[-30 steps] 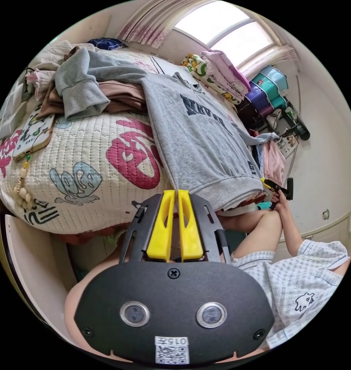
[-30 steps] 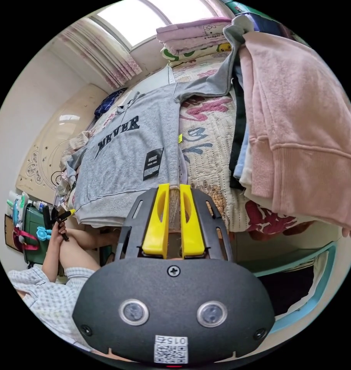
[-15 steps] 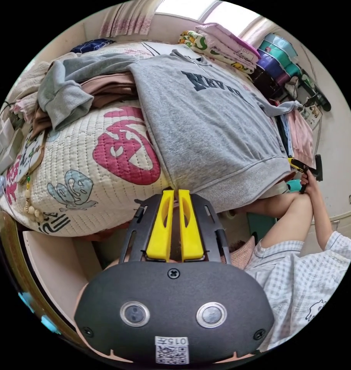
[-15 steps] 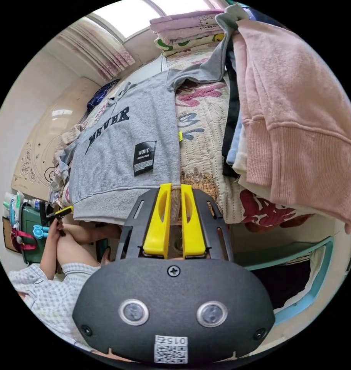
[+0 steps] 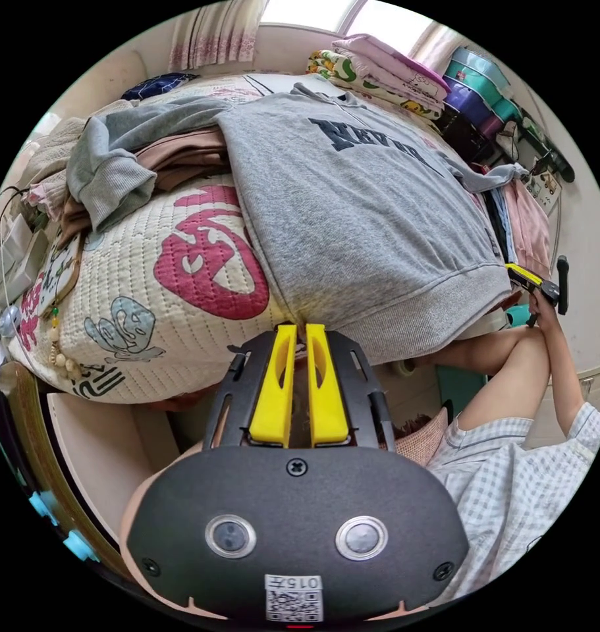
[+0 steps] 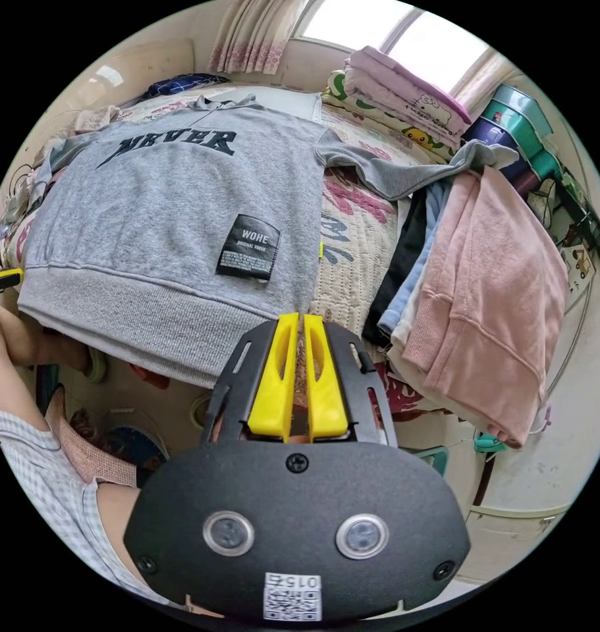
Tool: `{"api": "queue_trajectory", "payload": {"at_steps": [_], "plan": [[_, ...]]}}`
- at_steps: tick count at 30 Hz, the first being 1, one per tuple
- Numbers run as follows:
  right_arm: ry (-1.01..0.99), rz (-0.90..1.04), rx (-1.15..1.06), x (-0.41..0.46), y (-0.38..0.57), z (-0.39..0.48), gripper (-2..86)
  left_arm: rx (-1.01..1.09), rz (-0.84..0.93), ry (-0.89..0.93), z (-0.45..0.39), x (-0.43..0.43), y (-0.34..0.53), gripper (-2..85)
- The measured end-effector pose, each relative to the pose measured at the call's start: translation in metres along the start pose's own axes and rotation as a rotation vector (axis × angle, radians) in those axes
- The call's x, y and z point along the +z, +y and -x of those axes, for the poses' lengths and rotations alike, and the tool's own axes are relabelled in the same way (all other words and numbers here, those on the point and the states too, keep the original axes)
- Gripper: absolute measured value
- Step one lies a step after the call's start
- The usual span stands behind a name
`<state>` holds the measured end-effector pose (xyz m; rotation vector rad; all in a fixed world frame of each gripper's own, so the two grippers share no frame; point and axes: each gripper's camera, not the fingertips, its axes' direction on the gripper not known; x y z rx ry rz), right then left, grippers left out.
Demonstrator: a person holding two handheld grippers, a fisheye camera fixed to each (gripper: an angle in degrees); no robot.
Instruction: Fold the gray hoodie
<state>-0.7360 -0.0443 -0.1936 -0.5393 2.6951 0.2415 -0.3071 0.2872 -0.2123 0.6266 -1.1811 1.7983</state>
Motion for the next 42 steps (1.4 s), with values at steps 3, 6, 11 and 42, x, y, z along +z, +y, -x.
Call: {"api": "queue_trajectory", "payload": {"at_steps": [3,6,11,42], "plan": [[-0.046,-0.003,0.038,0.029,-0.002,-0.019,-0.3,-0.023,0.004,0.044,0.011,-0.003,0.004,0.7],[-0.115,-0.025,0.112,0.051,0.0,-0.052,-0.8,-0.066,0.013,0.125,0.03,-0.016,0.013,0.5],[-0.052,-0.174,0.559,0.063,0.038,-0.15,-0.8,-0.125,-0.147,0.206,0.062,-0.06,0.053,-0.4],[0.003,0.036,0.379,0.204,-0.091,0.127,24.1,-0.402,-0.285,0.09,-0.168,0.008,-0.019,-0.8]]}}
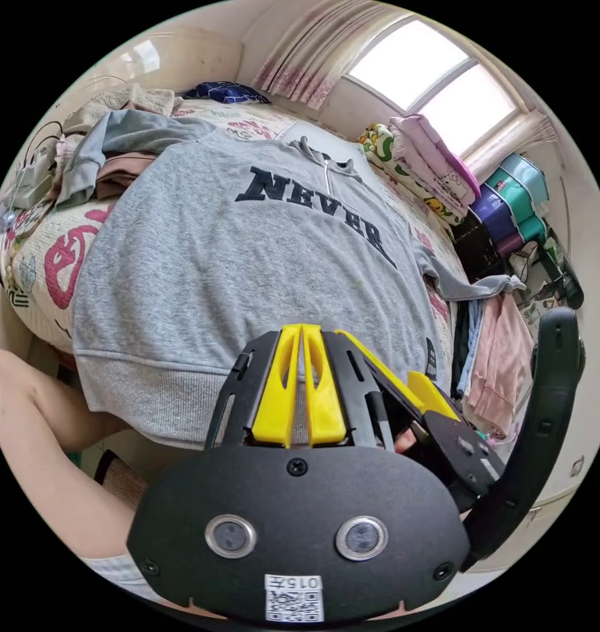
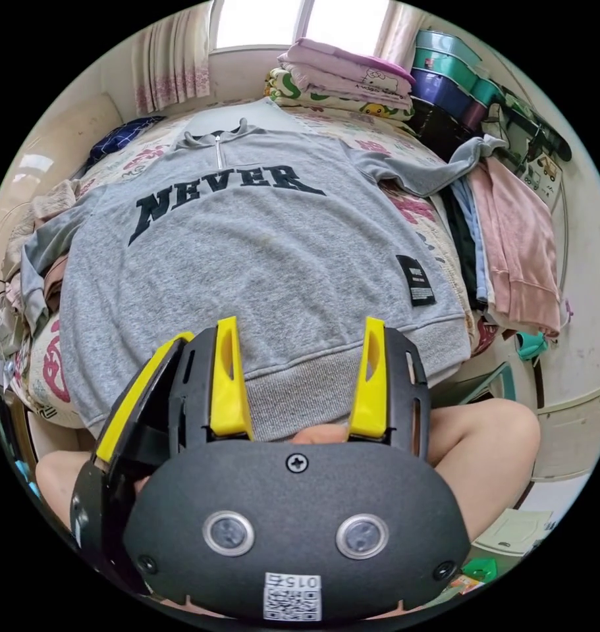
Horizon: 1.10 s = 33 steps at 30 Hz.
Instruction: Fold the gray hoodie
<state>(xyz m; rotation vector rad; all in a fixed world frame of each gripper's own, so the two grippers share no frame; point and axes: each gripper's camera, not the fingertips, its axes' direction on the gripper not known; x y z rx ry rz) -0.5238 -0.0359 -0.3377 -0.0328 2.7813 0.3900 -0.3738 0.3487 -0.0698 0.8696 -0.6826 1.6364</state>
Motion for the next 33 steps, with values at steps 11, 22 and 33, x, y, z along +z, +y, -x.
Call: {"api": "queue_trajectory", "payload": {"at_steps": [11,22,33], "plan": [[-0.14,0.007,0.012,0.035,-0.019,-0.051,17.8,-0.08,-0.036,-0.087,0.004,0.007,0.015,0.2],[-0.119,-0.022,0.047,0.049,-0.045,-0.095,16.2,0.016,-0.051,0.045,0.028,0.016,0.014,1.7],[-0.107,-0.071,0.107,0.043,-0.061,-0.128,13.6,0.113,-0.089,0.153,0.032,0.023,0.025,0.4]]}}
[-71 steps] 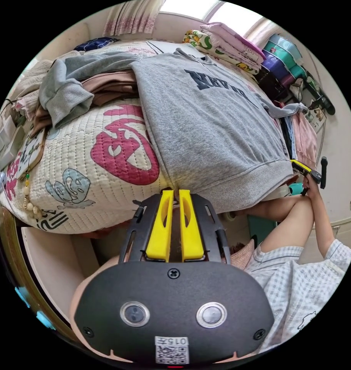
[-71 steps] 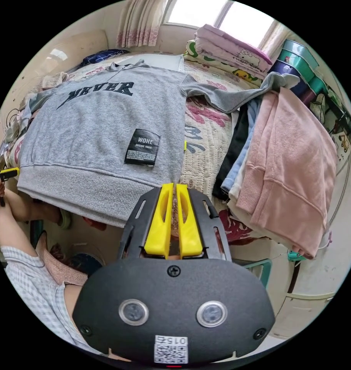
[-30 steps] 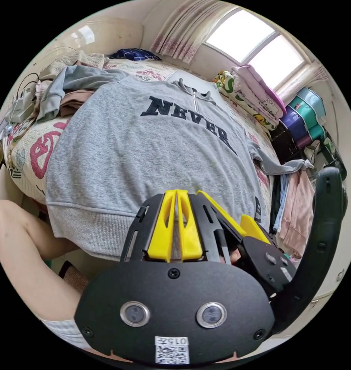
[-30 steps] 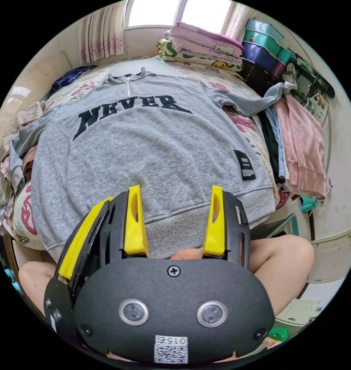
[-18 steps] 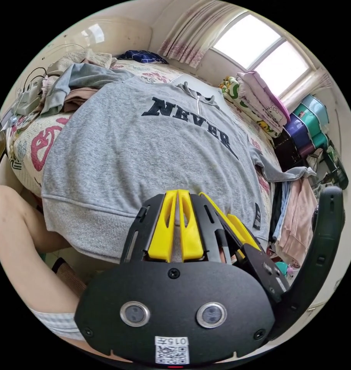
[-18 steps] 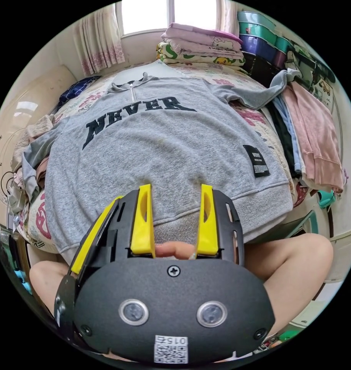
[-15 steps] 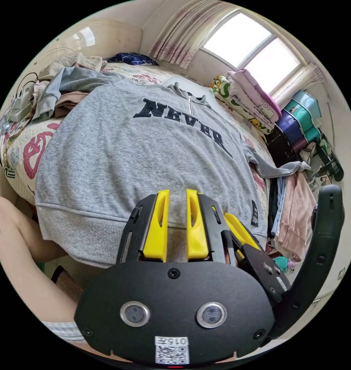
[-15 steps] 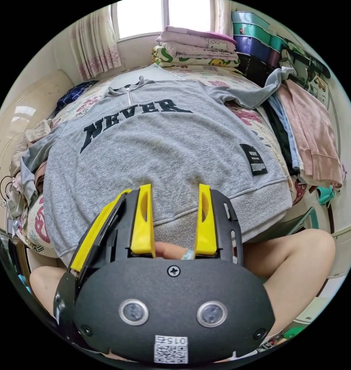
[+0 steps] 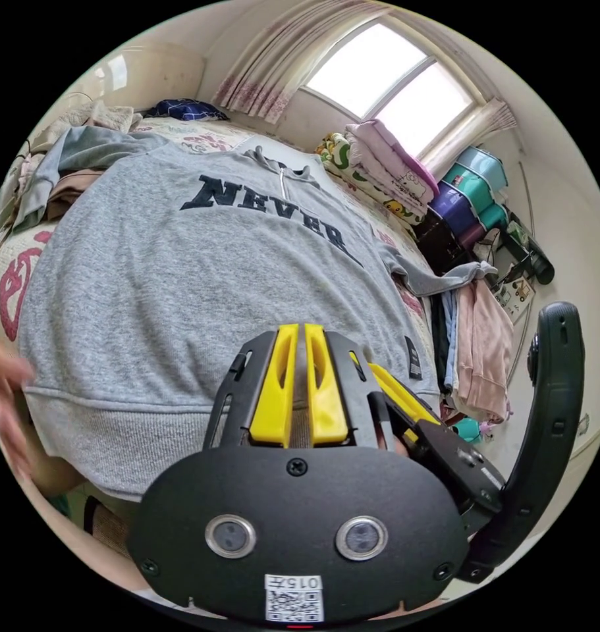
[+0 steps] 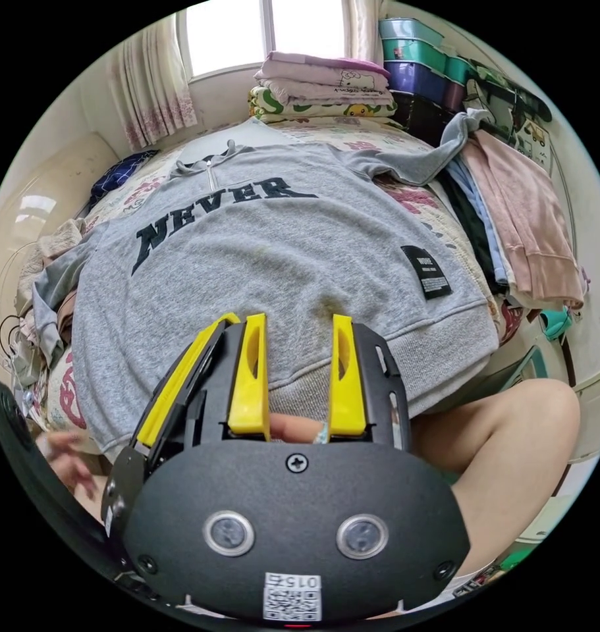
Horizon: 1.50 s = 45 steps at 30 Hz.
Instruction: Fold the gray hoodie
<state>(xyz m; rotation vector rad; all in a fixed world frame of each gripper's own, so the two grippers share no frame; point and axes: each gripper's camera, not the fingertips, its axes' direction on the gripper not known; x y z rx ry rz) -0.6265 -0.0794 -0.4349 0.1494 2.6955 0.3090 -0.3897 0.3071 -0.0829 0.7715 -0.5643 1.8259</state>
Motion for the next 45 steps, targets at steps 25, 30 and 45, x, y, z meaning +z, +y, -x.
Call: {"api": "queue_trajectory", "payload": {"at_steps": [25,30,45], "plan": [[0.015,-0.012,0.017,-0.033,-0.038,-0.03,12.5,0.022,-0.008,0.038,-0.018,-0.005,0.014,1.8],[0.015,-0.011,0.011,-0.04,-0.041,-0.033,12.5,0.014,-0.011,0.038,-0.017,-0.011,0.014,2.0],[-0.039,-0.02,0.031,-0.058,-0.045,-0.064,12.4,0.038,-0.085,0.012,-0.02,-0.037,0.016,5.3]]}}
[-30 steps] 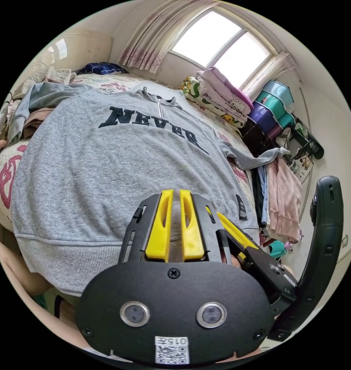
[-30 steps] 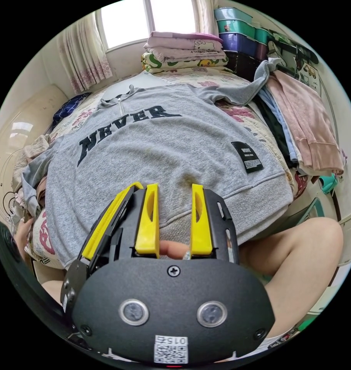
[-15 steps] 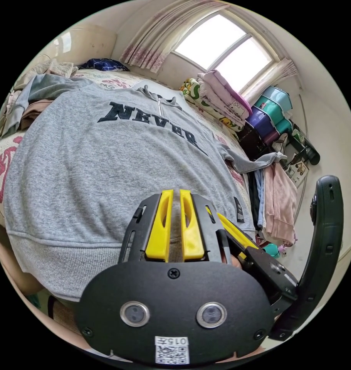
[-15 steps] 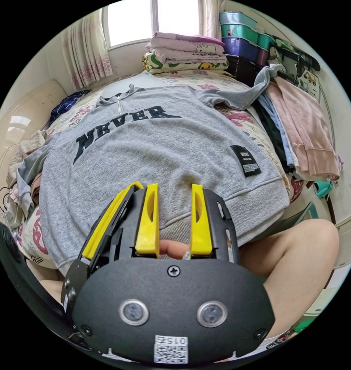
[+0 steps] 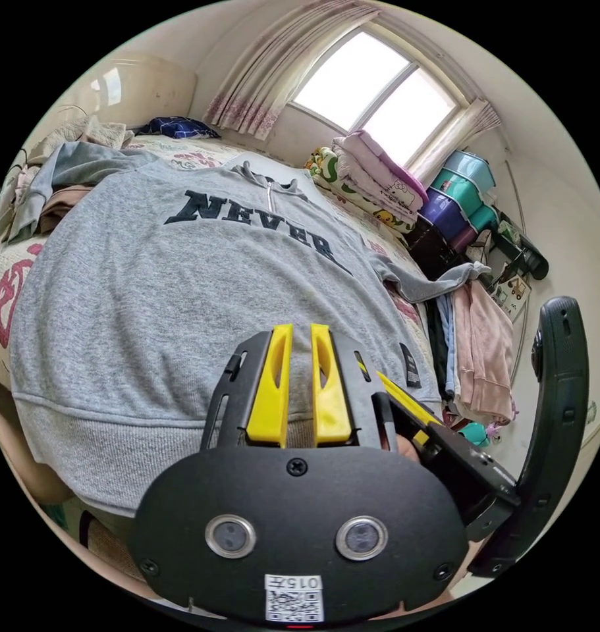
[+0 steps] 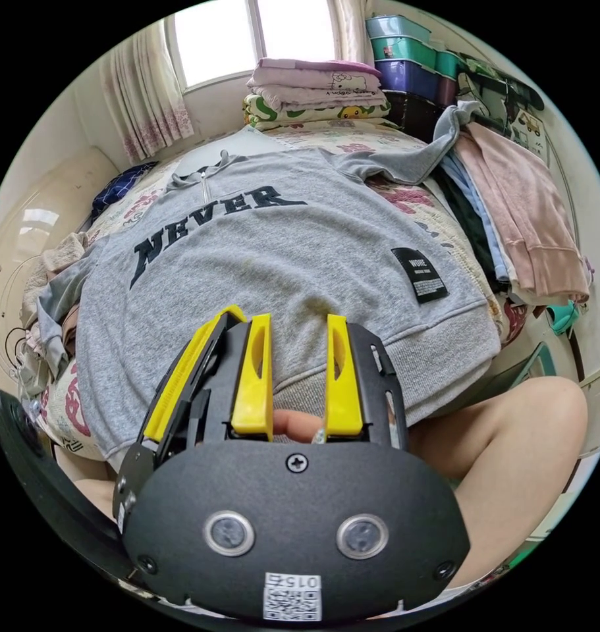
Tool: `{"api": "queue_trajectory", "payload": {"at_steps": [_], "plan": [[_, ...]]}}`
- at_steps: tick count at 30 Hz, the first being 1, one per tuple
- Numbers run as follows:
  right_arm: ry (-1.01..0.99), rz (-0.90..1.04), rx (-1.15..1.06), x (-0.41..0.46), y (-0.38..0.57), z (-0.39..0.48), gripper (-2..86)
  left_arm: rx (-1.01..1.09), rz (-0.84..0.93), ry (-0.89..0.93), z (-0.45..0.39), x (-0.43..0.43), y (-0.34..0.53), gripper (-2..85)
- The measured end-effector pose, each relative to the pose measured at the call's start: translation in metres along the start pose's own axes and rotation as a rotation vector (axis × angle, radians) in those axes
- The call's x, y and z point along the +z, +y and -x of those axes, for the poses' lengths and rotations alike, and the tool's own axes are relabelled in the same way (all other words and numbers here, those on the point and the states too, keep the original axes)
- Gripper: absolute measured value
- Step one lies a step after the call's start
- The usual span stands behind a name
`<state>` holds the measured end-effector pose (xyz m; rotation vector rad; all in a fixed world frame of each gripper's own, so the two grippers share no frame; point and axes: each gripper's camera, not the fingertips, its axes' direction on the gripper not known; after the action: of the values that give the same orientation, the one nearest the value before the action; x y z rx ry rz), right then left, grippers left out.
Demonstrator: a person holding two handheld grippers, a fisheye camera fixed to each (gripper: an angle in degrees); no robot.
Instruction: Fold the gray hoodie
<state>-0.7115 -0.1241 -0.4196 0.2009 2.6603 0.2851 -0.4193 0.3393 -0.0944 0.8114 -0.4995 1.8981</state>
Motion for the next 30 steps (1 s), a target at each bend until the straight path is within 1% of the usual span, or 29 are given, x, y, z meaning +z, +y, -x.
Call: {"api": "queue_trajectory", "payload": {"at_steps": [5,6,8,9,10,16,22,30], "plan": [[0.001,-0.001,-0.009,-0.003,0.004,-0.003,12.5,-0.011,-0.009,0.0,0.009,-0.011,-0.001,5.6],[0.0,0.005,-0.012,-0.003,0.004,-0.003,12.7,-0.031,-0.034,0.006,0.013,-0.015,0.001,5.9],[-0.025,0.013,-0.001,-0.005,0.004,-0.005,13.4,-0.16,-0.099,0.011,0.024,-0.025,0.01,6.9],[-0.05,0.008,-0.017,-0.007,0.003,-0.006,13.5,-0.317,-0.183,0.041,0.036,-0.029,0.027,7.2],[-0.039,0.02,-0.022,-0.005,0.005,-0.007,13.6,-0.359,-0.199,0.07,0.044,-0.03,0.036,6.9],[0.049,-0.03,-0.112,0.002,0.024,0.014,13.6,-0.433,-0.229,0.19,0.076,-0.045,0.049,3.6],[0.111,-0.047,-0.143,0.015,0.033,0.025,13.5,-0.464,-0.217,0.298,0.098,-0.052,0.052,1.0],[0.124,-0.035,-0.15,0.033,0.035,0.025,13.5,-0.478,-0.203,0.304,0.102,-0.065,0.051,0.1]]}}
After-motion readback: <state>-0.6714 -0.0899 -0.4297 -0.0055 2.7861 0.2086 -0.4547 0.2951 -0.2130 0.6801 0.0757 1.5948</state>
